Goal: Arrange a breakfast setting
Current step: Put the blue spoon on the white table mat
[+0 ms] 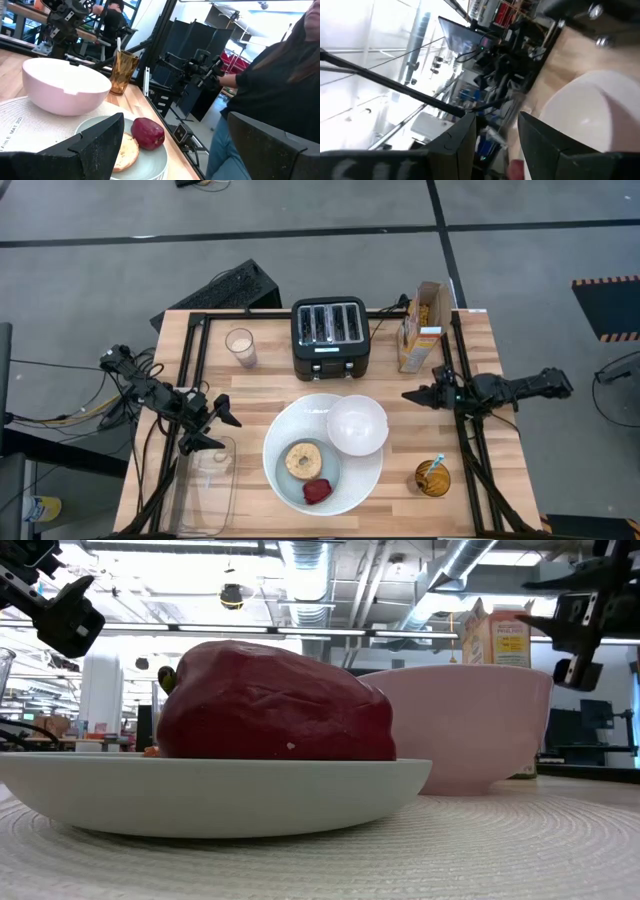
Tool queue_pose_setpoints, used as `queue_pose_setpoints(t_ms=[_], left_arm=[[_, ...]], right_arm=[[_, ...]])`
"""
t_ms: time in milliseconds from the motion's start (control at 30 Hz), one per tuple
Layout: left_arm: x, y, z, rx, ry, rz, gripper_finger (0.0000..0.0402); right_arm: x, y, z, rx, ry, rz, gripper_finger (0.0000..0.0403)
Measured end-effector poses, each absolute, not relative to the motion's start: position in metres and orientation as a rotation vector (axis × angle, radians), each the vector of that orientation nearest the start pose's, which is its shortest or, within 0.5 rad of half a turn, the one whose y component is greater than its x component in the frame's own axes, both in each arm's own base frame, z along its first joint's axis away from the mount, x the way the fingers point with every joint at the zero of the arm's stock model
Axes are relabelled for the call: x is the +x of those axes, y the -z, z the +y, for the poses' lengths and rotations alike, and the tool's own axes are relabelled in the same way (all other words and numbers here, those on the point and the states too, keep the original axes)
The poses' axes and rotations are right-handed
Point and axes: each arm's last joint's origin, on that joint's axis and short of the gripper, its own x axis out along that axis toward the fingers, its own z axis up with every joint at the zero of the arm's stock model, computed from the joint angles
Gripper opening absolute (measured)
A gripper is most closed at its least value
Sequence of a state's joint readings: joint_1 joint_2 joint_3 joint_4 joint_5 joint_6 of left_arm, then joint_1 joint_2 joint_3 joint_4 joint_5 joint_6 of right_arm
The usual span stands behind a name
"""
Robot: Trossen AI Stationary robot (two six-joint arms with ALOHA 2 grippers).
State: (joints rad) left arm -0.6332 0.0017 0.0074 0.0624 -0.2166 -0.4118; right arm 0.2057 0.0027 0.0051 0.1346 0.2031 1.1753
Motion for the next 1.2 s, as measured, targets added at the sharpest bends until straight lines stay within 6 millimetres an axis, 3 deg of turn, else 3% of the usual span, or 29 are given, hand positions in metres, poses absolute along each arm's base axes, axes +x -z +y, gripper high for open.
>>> queue_pose_setpoints(t_ms=[267,467,600,800,1200], left_arm=[[0.081,-0.172,-0.052,-0.434,0.423,0.024,0.0340],[0.081,-0.172,-0.052,-0.434,0.424,0.024,0.0340],[0.081,-0.172,-0.052,-0.434,0.424,0.024,0.0340],[0.082,-0.172,-0.052,-0.433,0.423,0.025,0.0340],[0.082,-0.172,-0.052,-0.433,0.423,0.026,0.0340]], right_arm=[[0.094,-0.181,0.015,1.245,-0.116,-0.140,0.0168],[0.090,-0.199,0.014,1.257,-0.213,-0.272,0.0168],[0.081,-0.222,0.013,1.179,-0.309,-0.418,0.0168],[0.070,-0.249,0.013,1.107,-0.428,-0.482,0.0168],[0.042,-0.306,0.008,1.041,-0.358,-0.320,0.0168]])
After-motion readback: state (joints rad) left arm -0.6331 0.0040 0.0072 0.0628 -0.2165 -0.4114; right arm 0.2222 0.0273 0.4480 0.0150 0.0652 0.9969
